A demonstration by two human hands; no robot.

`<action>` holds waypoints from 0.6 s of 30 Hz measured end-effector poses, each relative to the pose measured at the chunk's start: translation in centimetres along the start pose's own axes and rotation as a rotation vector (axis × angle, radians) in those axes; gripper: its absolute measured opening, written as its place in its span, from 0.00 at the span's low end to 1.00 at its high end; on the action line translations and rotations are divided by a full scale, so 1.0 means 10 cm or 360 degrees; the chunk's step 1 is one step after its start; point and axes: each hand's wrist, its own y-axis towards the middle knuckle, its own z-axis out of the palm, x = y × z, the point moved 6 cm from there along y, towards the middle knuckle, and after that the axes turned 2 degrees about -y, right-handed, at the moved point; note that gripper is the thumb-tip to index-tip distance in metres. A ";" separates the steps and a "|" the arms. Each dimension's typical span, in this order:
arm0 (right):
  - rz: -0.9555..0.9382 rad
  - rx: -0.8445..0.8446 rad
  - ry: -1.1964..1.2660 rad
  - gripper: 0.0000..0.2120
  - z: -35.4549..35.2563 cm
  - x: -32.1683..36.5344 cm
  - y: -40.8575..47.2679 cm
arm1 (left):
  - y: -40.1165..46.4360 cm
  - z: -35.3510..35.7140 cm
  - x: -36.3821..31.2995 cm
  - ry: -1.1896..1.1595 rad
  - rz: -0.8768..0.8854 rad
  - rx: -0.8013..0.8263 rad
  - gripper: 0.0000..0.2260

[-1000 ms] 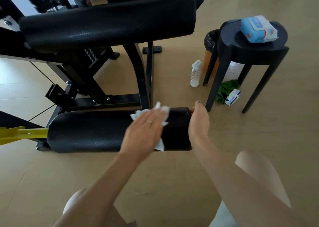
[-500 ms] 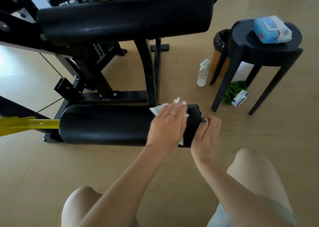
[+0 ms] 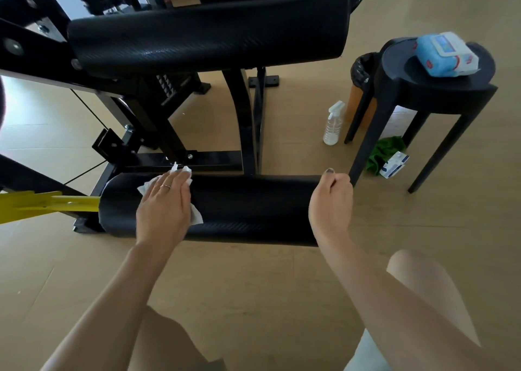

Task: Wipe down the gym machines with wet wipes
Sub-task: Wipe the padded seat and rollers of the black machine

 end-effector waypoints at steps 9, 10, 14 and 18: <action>-0.0297 0.0121 0.0258 0.22 -0.05 -0.33 -0.40 | -0.32 0.53 -1.96 -0.0112 0.0731 0.0107 0.22; -0.0215 0.0143 0.0288 0.22 -0.08 -0.31 -0.40 | -0.29 0.51 -1.97 -0.0095 0.0777 0.0122 0.21; 0.0345 0.0168 0.0476 0.22 -0.11 -0.10 -0.16 | -0.11 0.36 -1.57 -0.0136 0.0655 0.0160 0.19; 0.0608 0.0224 0.0462 0.27 0.06 -0.15 0.02 | -0.07 0.30 -1.19 -0.0102 0.0378 0.0034 0.20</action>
